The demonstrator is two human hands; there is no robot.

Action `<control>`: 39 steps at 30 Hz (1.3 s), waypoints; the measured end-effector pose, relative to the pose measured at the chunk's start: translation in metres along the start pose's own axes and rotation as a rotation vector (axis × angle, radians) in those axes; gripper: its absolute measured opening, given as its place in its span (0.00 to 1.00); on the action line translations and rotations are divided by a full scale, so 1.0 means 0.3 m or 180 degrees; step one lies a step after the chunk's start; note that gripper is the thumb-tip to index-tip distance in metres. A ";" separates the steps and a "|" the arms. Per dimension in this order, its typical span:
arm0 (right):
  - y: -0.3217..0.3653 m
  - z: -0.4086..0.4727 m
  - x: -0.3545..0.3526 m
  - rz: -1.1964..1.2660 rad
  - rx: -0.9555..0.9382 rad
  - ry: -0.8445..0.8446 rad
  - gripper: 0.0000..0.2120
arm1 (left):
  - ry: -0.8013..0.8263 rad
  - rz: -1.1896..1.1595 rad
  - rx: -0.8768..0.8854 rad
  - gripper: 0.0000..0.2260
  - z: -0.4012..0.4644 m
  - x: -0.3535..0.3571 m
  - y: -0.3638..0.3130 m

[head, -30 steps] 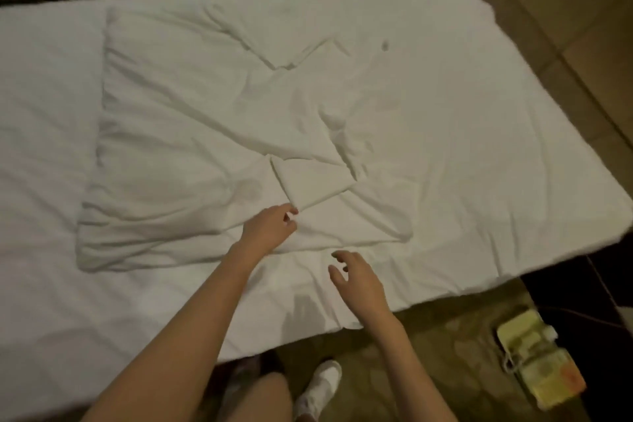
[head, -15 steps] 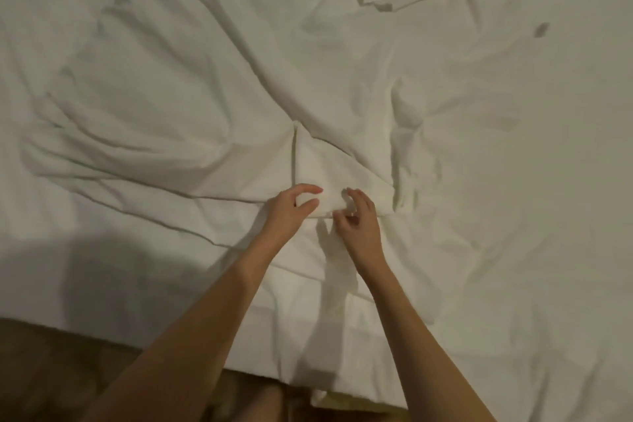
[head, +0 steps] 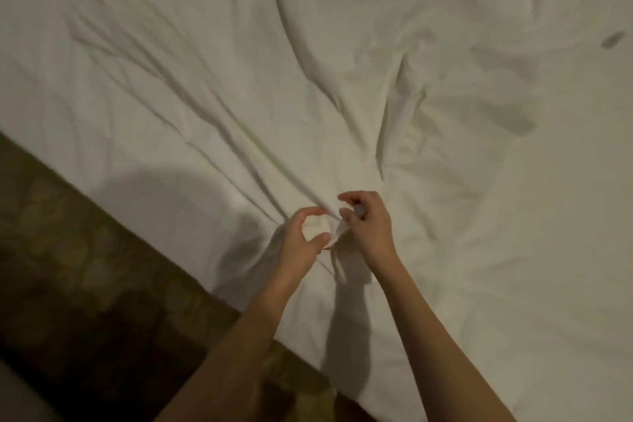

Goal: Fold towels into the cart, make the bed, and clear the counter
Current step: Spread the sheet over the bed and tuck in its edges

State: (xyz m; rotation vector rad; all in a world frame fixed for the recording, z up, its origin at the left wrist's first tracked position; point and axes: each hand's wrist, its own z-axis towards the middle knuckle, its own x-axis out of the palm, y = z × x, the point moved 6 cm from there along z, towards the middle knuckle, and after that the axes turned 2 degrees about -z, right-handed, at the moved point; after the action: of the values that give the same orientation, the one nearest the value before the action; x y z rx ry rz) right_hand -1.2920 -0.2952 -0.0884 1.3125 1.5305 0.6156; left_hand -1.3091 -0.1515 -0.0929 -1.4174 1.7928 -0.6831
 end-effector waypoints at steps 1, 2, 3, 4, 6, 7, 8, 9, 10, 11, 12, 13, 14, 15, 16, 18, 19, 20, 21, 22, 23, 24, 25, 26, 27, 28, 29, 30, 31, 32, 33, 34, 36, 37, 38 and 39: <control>-0.017 -0.028 -0.014 -0.0097 -0.0044 0.0128 0.10 | -0.0135 -0.0150 -0.0090 0.17 -0.051 0.025 0.030; -0.032 -0.052 -0.028 -0.0178 -0.0079 0.0236 0.10 | -0.0270 -0.0316 -0.0180 0.17 -0.097 0.050 0.055; -0.041 -0.069 -0.044 -0.0265 -0.0125 0.0316 0.10 | -0.0379 -0.0470 -0.0247 0.16 -0.136 0.075 0.073; -0.047 -0.079 -0.063 -0.0345 -0.0170 0.0367 0.10 | -0.0419 -0.0631 -0.0274 0.16 -0.166 0.102 0.084; -0.046 -0.092 -0.113 -0.0394 -0.0199 0.0400 0.12 | -0.0364 -0.0921 -0.0213 0.16 -0.206 0.160 0.086; -0.041 -0.096 -0.146 -0.0346 -0.0207 0.0397 0.12 | -0.0339 -0.0990 -0.0158 0.16 -0.220 0.188 0.078; -0.038 -0.099 -0.182 -0.0287 -0.0213 0.0383 0.13 | -0.0314 -0.1066 -0.0118 0.16 -0.232 0.217 0.069; -0.044 -0.098 -0.213 -0.0266 -0.0215 0.0375 0.13 | -0.0281 -0.1141 -0.0086 0.16 -0.239 0.244 0.064; -0.057 -0.098 -0.232 -0.0312 -0.0205 0.0399 0.13 | -0.0253 -0.1190 -0.0091 0.16 -0.243 0.268 0.066; -0.080 -0.101 -0.236 -0.0428 -0.0176 0.0439 0.13 | -0.0249 -0.1168 -0.0148 0.16 -0.247 0.285 0.080; -0.106 -0.110 -0.231 -0.0554 -0.0129 0.0465 0.14 | -0.0271 -0.1130 -0.0228 0.16 -0.252 0.294 0.103; -0.131 -0.118 -0.224 -0.0679 -0.0087 0.0472 0.14 | -0.0318 -0.1069 -0.0262 0.16 -0.254 0.296 0.133; -0.150 -0.122 -0.217 -0.0759 -0.0074 0.0473 0.14 | -0.0412 -0.1009 -0.0255 0.16 -0.256 0.294 0.158; -0.162 -0.124 -0.211 -0.0800 -0.0089 0.0453 0.15 | -0.0572 -0.0920 -0.0264 0.16 -0.261 0.283 0.186; -0.171 -0.125 -0.210 -0.0801 -0.0105 0.0399 0.15 | -0.0771 -0.0831 -0.0280 0.16 -0.270 0.266 0.209; -0.181 -0.134 -0.222 -0.0727 -0.0069 0.0260 0.15 | -0.1253 -0.0598 -0.0265 0.17 -0.289 0.218 0.234; -0.189 -0.143 -0.234 -0.0680 -0.0010 0.0170 0.15 | -0.1463 -0.0491 -0.0278 0.19 -0.298 0.196 0.239; -0.200 -0.152 -0.246 -0.0627 0.0063 0.0065 0.16 | -0.1577 -0.0464 -0.0312 0.21 -0.299 0.180 0.238; -0.212 -0.162 -0.259 -0.0611 0.0144 -0.0029 0.16 | -0.1551 -0.0534 -0.0352 0.23 -0.291 0.173 0.234; -0.224 -0.171 -0.268 -0.0657 0.0215 -0.0080 0.17 | -0.1405 -0.0649 -0.0329 0.24 -0.274 0.176 0.223; -0.234 -0.182 -0.269 -0.0754 0.0281 -0.0068 0.18 | -0.1180 -0.0758 -0.0240 0.23 -0.251 0.187 0.207; -0.243 -0.196 -0.262 -0.0845 0.0335 -0.0002 0.19 | -0.0955 -0.0867 -0.0158 0.21 -0.232 0.201 0.192; -0.249 -0.211 -0.251 -0.0876 0.0367 0.0091 0.19 | -0.0825 -0.1013 -0.0099 0.20 -0.219 0.213 0.177; -0.252 -0.227 -0.238 -0.0814 0.0395 0.0174 0.21 | -0.0795 -0.1174 -0.0108 0.19 -0.211 0.221 0.163; -0.256 -0.243 -0.224 -0.0678 0.0463 0.0246 0.22 | -0.0819 -0.1320 -0.0142 0.18 -0.204 0.225 0.153; -0.257 -0.258 -0.212 -0.0528 0.0546 0.0317 0.24 | -0.0849 -0.1395 -0.0172 0.17 -0.198 0.225 0.149; -0.256 -0.271 -0.200 -0.0381 0.0602 0.0384 0.26 | -0.0835 -0.1398 -0.0187 0.15 -0.195 0.225 0.143; -0.250 -0.279 -0.187 -0.0225 0.0607 0.0460 0.27 | -0.0764 -0.1349 -0.0222 0.13 -0.192 0.224 0.140; -0.235 -0.283 -0.171 -0.0034 0.0568 0.0547 0.29 | -0.0672 -0.1282 -0.0269 0.11 -0.190 0.223 0.142; -0.216 -0.281 -0.152 0.0165 0.0501 0.0622 0.30 | -0.0622 -0.1180 -0.0328 0.10 -0.189 0.218 0.149; -0.192 -0.278 -0.133 0.0371 0.0411 0.0665 0.31 | -0.0618 -0.1091 -0.0352 0.11 -0.191 0.210 0.155; -0.170 -0.272 -0.115 0.0564 0.0321 0.0650 0.31 | -0.0625 -0.1045 -0.0354 0.12 -0.195 0.202 0.161; -0.146 -0.263 -0.092 0.0831 0.0257 0.0455 0.27 | -0.0652 -0.1100 -0.0348 0.12 -0.208 0.189 0.176; -0.144 -0.265 -0.090 0.0852 0.0264 0.0323 0.24 | -0.0679 -0.1129 -0.0348 0.11 -0.217 0.183 0.178; -0.147 -0.272 -0.088 0.0800 0.0281 0.0242 0.21 | -0.0705 -0.1125 -0.0366 0.10 -0.229 0.178 0.179; -0.155 -0.283 -0.090 0.0729 0.0302 0.0215 0.19 | -0.0725 -0.1095 -0.0370 0.08 -0.243 0.176 0.177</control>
State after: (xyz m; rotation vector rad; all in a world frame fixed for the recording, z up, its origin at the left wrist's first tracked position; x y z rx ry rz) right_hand -1.3905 -0.3154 -0.0864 1.5676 1.4902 0.7452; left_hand -1.4048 -0.1920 -0.1033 -1.8287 1.4466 -0.5675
